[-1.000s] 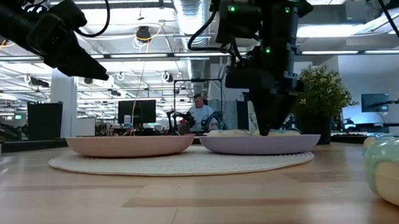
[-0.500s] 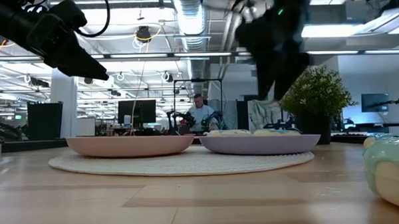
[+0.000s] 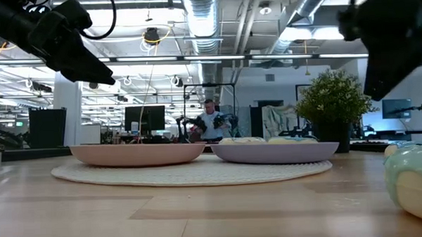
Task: Pick & Place donuts
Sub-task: Put the big black donut on the violet plate
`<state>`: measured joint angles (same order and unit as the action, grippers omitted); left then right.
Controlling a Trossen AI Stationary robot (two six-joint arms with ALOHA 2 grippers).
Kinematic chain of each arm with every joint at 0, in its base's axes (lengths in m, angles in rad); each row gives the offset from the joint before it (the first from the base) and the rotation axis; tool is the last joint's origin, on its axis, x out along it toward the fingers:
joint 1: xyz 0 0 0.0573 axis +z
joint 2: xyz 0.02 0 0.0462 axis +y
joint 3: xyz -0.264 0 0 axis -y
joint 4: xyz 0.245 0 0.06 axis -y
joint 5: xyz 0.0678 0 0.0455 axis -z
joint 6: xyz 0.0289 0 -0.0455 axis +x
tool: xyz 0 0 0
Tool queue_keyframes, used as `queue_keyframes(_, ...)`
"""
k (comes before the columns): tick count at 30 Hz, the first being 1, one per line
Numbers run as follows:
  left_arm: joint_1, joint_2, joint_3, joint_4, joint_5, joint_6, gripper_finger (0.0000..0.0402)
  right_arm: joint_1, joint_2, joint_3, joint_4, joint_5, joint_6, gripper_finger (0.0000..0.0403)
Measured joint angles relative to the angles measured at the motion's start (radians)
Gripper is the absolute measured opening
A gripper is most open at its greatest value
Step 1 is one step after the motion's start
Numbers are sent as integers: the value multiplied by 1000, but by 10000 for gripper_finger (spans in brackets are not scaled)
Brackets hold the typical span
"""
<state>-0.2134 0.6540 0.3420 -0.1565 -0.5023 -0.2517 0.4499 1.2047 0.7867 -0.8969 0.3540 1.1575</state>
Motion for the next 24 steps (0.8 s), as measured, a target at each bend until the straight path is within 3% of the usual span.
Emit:
queue_keyframes(7, 0, 1, 33, -7, -25, -11, 274, 66, -212, -213, 241, 186, -84, 189)
queue_keyframes(14, 44, 78, 117, -21, -289, -52, 274, 61, -285, -354, 430, 277, -195, 184)
queue_keyframes(19, 206, 219, 248, -151, -219, -147, 274, 43, -283, -386, 466, 277, -198, 179)
queue_keyframes(24, 433, 397, 404, -353, -45, -163, 274, 25, -282, -400, 476, 286, -197, 176)
